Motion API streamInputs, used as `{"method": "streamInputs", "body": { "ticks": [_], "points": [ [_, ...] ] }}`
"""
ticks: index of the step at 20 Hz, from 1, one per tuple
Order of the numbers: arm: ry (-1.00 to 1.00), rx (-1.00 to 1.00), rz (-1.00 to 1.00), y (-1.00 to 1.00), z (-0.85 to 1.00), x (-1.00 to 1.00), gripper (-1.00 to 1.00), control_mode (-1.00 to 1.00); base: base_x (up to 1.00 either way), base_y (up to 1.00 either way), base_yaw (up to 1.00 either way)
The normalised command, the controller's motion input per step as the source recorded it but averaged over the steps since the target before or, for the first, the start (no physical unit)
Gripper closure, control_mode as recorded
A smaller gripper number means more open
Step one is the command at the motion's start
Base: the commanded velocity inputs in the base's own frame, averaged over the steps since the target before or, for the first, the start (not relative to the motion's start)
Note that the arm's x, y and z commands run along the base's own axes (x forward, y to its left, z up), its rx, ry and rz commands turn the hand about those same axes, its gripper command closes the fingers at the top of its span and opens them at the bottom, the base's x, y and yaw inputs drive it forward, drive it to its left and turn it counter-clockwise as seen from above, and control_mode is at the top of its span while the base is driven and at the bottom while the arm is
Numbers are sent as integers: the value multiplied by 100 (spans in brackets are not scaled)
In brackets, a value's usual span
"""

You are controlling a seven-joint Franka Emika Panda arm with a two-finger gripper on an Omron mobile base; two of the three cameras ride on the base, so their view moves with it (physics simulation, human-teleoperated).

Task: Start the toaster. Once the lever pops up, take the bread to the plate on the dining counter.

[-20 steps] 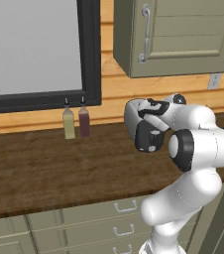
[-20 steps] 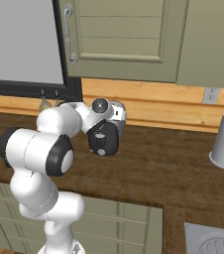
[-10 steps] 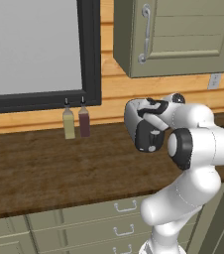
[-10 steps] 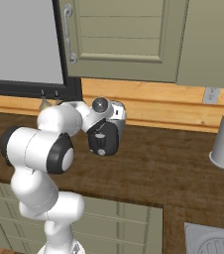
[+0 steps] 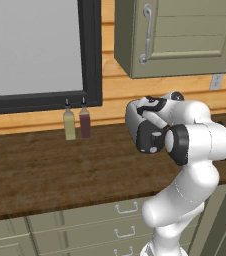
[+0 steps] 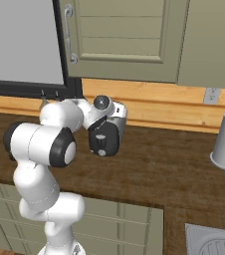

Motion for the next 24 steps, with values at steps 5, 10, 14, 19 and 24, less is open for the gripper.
{"method": "streamInputs", "body": {
  "ticks": [5, 10, 14, 19, 24],
  "points": [
    [0, 0, 0, 0, 0, 2, -100, -100, 0, 0, 0],
    [0, 0, 0, 0, 0, 0, -100, -100, 0, 0, 0],
    [0, 0, 0, 0, 0, 0, -100, -100, 0, 0, 0],
    [0, 0, 0, 0, 0, 0, 100, -100, 0, 0, 0],
    [0, 0, 0, 0, 0, 0, 100, -100, 0, 0, 0]
  ]
}}
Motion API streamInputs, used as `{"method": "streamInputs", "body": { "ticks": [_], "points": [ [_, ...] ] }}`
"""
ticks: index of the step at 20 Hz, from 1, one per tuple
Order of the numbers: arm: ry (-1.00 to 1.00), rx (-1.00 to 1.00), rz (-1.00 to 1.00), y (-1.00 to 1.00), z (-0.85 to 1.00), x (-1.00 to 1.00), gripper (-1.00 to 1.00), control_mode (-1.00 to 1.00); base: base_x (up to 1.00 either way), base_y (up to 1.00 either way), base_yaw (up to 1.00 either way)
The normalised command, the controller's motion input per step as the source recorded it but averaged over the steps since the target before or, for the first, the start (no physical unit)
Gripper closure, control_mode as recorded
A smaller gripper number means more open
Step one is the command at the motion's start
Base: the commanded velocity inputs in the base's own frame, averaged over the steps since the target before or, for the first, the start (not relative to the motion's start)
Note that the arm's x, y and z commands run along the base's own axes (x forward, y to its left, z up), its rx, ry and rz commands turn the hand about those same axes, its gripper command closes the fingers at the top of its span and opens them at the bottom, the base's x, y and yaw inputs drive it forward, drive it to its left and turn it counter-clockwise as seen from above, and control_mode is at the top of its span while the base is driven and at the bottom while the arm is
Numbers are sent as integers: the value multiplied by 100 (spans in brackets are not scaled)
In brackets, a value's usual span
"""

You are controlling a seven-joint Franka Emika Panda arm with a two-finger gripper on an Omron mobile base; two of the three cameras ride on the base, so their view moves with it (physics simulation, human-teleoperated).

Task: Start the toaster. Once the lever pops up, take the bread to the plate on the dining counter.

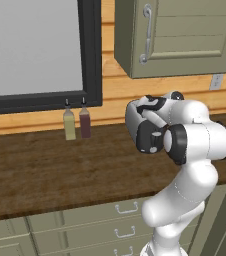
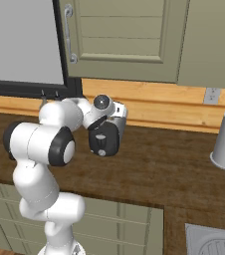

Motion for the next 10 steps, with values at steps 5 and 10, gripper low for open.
{"method": "streamInputs", "body": {
  "ticks": [5, 10],
  "points": [
    [0, 0, 0, 0, 0, 0, 100, -100, 0, 0, 0],
    [0, 0, 0, 0, 0, 0, 100, -100, 0, 0, 0]
  ]
}}
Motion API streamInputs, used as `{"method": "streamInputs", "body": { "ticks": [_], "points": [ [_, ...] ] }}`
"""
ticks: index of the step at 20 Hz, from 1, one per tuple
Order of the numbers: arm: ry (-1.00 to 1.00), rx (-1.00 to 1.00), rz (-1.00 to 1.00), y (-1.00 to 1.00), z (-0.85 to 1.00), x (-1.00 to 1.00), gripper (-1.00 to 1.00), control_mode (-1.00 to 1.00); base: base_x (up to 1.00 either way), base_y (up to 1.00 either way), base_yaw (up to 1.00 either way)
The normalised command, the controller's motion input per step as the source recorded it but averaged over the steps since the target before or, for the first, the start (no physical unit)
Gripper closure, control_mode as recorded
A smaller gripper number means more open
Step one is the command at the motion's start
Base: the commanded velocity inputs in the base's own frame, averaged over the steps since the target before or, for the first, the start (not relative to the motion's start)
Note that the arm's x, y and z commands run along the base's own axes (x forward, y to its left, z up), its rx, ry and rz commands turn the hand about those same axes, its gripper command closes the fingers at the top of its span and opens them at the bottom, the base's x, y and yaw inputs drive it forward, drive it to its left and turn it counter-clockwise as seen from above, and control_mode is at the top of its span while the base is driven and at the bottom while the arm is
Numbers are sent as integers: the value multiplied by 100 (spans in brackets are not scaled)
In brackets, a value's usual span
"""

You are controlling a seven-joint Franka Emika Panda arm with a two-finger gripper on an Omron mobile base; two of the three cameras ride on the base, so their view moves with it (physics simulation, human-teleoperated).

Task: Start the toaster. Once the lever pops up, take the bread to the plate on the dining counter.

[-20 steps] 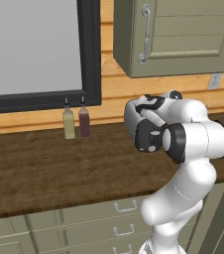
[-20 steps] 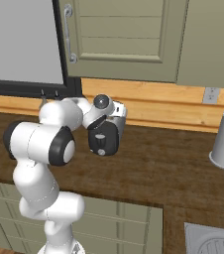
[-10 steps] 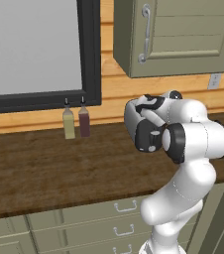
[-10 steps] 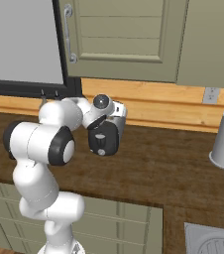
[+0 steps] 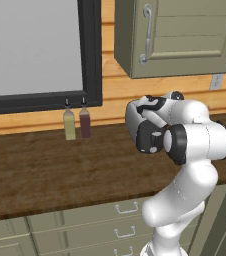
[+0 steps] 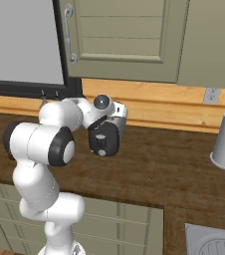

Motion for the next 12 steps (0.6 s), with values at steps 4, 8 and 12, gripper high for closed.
{"method": "streamInputs", "body": {
  "ticks": [4, 8, 12],
  "points": [
    [0, 0, 0, 0, 0, 0, 100, -100, 0, 0, 0],
    [0, 0, 0, 0, 0, 0, 100, -100, 0, 0, 0],
    [-16, 0, 0, 0, 5, -24, 100, -100, 0, 0, 0]
  ]
}}
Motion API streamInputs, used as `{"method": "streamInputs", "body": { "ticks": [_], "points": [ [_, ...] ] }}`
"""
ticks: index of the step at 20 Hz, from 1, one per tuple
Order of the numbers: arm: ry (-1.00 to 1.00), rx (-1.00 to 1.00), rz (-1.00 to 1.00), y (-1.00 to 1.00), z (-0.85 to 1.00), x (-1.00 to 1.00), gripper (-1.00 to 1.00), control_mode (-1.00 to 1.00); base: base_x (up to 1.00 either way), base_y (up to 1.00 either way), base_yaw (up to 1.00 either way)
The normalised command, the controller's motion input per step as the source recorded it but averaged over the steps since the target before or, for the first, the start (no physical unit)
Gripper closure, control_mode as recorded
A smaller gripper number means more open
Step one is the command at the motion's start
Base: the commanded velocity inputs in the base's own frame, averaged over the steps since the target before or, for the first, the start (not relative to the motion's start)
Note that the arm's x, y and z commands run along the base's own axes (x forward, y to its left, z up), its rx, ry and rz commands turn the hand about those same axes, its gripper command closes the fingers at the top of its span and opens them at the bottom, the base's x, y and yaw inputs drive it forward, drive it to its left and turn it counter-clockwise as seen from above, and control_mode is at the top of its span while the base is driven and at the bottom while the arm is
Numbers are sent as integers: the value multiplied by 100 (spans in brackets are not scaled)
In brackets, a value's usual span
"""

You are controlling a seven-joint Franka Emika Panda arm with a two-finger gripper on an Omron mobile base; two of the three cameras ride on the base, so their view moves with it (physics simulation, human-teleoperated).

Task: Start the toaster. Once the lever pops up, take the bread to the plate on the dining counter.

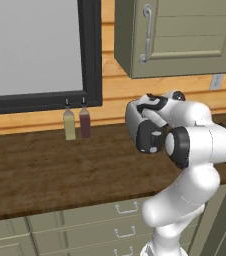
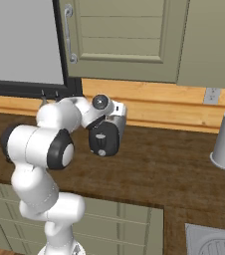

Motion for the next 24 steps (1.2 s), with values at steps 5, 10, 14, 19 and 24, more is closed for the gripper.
{"method": "streamInputs", "body": {
  "ticks": [5, 10, 14, 19, 24],
  "points": [
    [-25, 0, 0, 0, 23, -43, 100, -100, 0, 0, 0],
    [-21, 0, 0, -3, 47, -34, 100, -100, 0, 0, 0],
    [-11, 0, 0, 0, 48, -41, 100, -100, 0, 0, 0],
    [-3, 0, 0, -2, 18, -89, 100, -100, 0, 0, 0],
    [1, -2, 0, 1, 91, -43, 100, -100, 0, 0, 0]
  ]
}}
